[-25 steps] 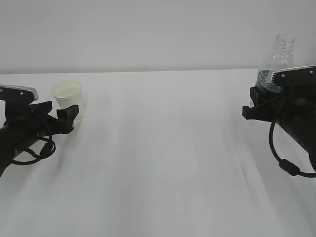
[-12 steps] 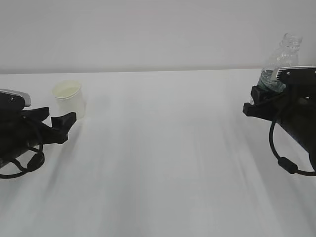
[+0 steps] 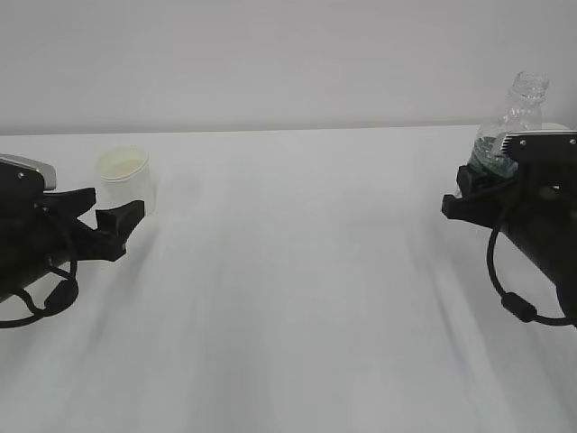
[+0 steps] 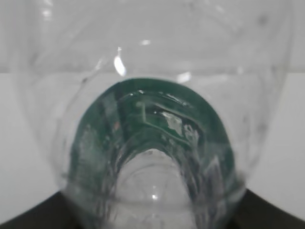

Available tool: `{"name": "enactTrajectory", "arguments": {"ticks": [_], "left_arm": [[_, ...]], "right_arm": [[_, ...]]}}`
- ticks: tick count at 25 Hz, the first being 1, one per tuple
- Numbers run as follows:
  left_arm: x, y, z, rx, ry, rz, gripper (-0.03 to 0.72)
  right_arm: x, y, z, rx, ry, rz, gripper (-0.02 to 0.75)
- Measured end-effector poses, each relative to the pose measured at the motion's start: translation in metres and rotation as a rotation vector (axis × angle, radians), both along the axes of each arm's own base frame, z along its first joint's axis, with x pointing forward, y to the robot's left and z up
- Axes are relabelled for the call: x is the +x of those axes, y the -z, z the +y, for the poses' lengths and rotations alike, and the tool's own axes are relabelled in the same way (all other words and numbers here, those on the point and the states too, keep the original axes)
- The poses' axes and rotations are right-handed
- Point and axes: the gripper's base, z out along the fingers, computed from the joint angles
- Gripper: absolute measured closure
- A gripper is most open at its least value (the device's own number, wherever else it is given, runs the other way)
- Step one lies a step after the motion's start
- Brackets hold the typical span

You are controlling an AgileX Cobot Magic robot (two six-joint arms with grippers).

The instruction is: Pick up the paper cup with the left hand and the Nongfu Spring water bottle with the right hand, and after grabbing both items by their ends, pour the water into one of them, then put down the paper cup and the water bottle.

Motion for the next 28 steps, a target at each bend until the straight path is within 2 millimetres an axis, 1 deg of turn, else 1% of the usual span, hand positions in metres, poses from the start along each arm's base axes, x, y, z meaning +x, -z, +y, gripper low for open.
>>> {"name": "enactTrajectory", "arguments": {"ticks": [2,9,21,28], "left_arm": [[0.000,0.000,-0.001,0.002,0.009,0.000,0.101],[-0.001,0.000,-0.003,0.008,0.034,-0.001,0.102],[-0.002,0.000,-0.005,0.013,0.061,-0.002,0.102],[-0.002,-0.003,-0.005,0.012,0.061,-0.012,0.102]], "right_arm": [[0.002,0.007,0.000,-0.003,0.001,0.003,0.381],[0.004,0.018,0.000,-0.008,0.003,-0.014,0.381],[0.012,0.017,0.002,-0.006,0.000,0.000,0.381],[0.016,0.042,0.005,-0.021,-0.023,0.034,0.381]]}}
